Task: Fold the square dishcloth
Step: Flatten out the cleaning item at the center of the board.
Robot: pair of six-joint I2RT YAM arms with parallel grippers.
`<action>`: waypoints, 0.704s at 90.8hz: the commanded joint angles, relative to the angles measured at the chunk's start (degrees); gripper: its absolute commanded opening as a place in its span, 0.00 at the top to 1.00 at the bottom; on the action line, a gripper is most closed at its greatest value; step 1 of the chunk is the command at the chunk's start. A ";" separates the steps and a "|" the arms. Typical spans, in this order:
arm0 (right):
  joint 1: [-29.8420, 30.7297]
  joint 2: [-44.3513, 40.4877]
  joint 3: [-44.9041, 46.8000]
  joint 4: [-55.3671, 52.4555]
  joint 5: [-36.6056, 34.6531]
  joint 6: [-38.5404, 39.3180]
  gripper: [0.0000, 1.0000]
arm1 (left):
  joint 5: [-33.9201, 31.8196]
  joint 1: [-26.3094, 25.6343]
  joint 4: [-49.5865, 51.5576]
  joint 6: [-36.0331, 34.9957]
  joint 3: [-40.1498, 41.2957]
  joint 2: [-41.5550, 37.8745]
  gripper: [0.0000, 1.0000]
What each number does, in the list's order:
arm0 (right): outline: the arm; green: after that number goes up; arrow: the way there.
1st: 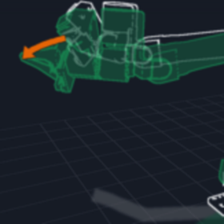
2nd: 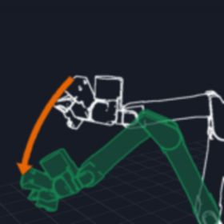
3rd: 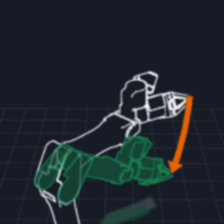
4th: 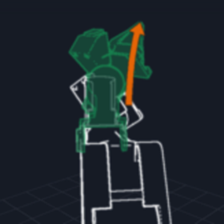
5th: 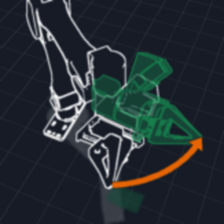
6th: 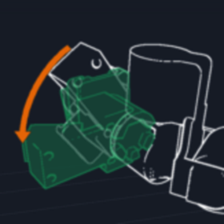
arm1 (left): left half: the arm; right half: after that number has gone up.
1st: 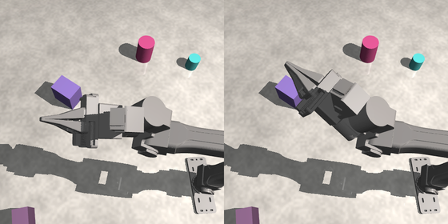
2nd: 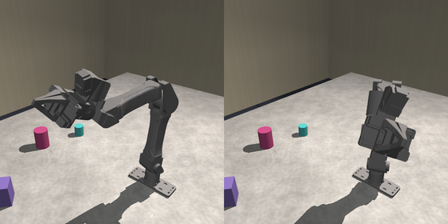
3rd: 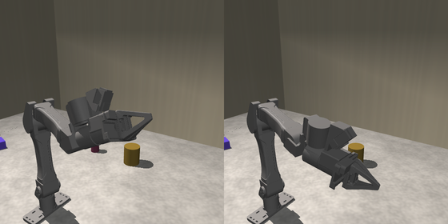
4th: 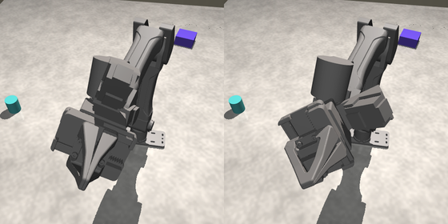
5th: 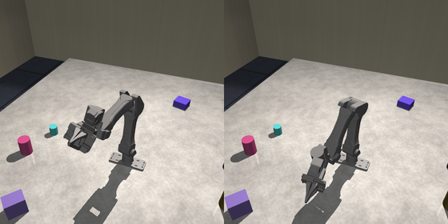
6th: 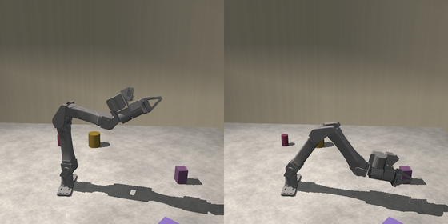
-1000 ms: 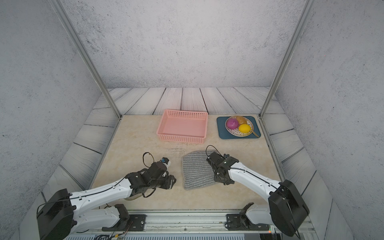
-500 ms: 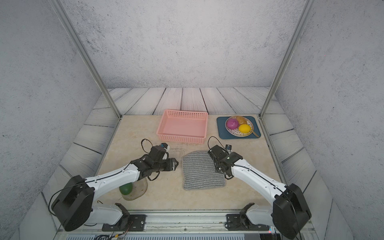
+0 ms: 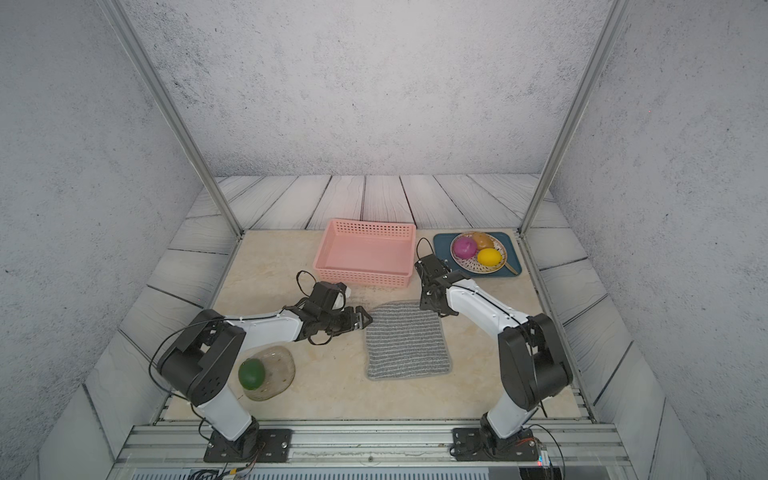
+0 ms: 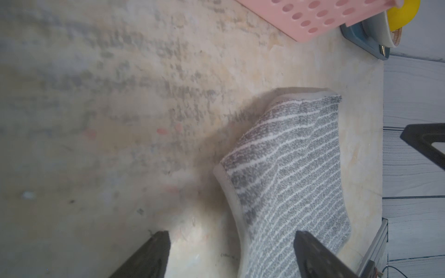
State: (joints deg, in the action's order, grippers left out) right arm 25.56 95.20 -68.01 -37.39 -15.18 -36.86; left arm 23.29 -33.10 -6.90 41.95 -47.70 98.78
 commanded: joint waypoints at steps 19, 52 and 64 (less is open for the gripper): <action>-2.77 8.78 -3.81 3.23 3.78 1.88 0.33 | 6.39 0.23 -8.98 3.75 -4.95 6.70 0.18; -5.30 12.56 -2.64 6.50 7.54 1.14 0.42 | 9.48 0.14 -20.27 5.71 -8.09 9.77 0.26; -5.56 12.32 -2.07 6.79 7.56 0.90 0.43 | 10.83 -0.15 -23.99 5.86 -9.20 10.05 0.30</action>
State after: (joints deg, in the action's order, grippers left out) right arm 20.18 107.39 -70.96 -30.96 -8.49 -35.42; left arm 31.94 -33.12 -24.84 47.72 -54.89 108.07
